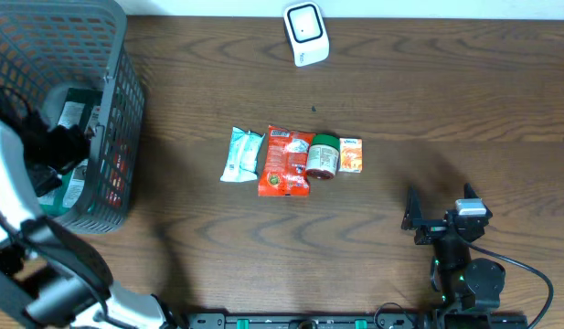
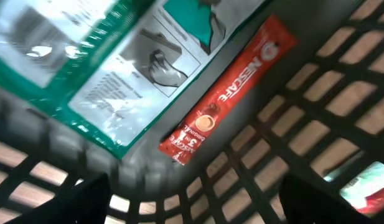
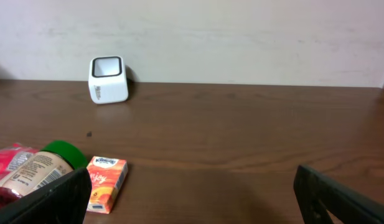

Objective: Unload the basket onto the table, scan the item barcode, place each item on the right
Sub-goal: 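Return the left gripper into the basket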

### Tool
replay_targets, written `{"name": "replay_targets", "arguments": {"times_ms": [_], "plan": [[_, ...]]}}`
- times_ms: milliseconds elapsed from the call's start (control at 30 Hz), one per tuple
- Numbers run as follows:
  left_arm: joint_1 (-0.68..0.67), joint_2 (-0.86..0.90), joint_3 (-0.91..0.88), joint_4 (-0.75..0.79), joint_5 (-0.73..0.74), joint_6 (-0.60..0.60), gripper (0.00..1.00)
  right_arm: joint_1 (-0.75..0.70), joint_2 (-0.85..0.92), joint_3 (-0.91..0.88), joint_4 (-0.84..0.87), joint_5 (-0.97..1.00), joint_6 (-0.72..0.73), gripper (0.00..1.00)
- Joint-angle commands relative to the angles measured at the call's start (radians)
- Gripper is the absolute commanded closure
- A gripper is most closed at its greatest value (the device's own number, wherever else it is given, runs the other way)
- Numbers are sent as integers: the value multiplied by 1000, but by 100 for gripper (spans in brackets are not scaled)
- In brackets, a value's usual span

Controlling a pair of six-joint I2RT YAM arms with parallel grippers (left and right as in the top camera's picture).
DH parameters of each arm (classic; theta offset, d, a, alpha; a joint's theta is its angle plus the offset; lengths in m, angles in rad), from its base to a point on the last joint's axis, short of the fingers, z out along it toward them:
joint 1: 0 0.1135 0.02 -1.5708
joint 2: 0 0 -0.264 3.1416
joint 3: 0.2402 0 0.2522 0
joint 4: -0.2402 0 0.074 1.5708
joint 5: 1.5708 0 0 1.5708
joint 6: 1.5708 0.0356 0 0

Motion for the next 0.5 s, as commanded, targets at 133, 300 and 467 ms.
{"name": "replay_targets", "arguments": {"times_ms": [133,300,467], "plan": [[-42,118,-4,-9,-32,64,13,4,-5,-2,-4,-5,13,1],[-82,169,-8,11,-33,95,17,4,-5,-2,-4,-5,13,1],[-106,175,-54,94,-35,94,32,4,-5,-2,-4,-5,13,1]]}}
